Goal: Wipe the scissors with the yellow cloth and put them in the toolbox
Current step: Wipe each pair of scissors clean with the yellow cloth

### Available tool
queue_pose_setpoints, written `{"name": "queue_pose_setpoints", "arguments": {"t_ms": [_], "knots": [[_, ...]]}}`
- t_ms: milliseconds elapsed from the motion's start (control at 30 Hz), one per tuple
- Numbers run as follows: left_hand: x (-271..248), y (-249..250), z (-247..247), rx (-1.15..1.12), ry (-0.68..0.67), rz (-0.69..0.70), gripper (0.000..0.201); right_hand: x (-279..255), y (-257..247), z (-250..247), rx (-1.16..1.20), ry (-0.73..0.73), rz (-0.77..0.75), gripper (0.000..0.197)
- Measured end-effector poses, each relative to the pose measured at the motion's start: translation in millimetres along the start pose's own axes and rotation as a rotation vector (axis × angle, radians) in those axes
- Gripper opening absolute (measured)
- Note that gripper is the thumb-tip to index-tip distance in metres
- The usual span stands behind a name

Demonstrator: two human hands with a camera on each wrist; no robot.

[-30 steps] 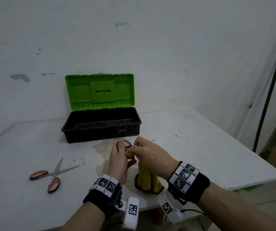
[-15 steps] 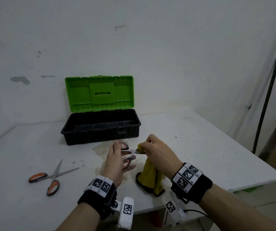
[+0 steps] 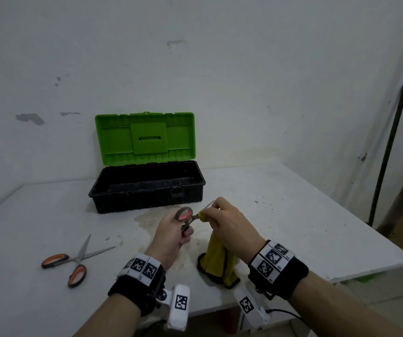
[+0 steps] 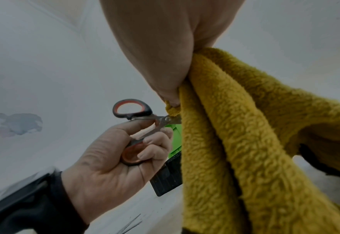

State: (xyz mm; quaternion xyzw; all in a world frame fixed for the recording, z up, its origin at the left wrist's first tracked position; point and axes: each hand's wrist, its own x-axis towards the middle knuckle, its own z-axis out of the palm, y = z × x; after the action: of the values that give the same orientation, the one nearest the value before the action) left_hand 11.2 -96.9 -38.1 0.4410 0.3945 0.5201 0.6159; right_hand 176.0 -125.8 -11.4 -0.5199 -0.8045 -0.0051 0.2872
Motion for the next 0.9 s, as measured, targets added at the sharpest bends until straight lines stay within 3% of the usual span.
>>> {"name": "queue_pose_setpoints", "arguments": {"t_ms": [167,233,333,500,667,767,833,900], "knots": [[2,0,-4,0.149,0.007,0.015,0.004,3,9,-5,0.17,0.095,0.123,0.015],[4,0,-6,0.208,0.001,0.008,0.011,4,14,-8,0.23,0.105,0.179,0.012],[7,0,-10,0.322,-0.01,0.006,0.025,2,16,-11,0.305,0.068,0.237,0.013],[8,4,-12,0.442,-0.033,0.065,0.027,2,16,-16,0.37,-0.003,0.311,0.019],[10,10,-20,0.585,-0.002,0.2,0.015,5,13,-22,0.523,-0.075,0.48,0.02],[10,12,-23,0.614,-0.006,0.185,0.012,8,16,-23,0.52,-0.092,0.486,0.017],[9,14,-23,0.609,-0.028,0.173,0.004,8,19,-25,0.515,-0.1,0.418,0.007],[8,14,-23,0.552,-0.047,0.14,0.006,7,20,-27,0.544,-0.116,0.344,0.011]]}}
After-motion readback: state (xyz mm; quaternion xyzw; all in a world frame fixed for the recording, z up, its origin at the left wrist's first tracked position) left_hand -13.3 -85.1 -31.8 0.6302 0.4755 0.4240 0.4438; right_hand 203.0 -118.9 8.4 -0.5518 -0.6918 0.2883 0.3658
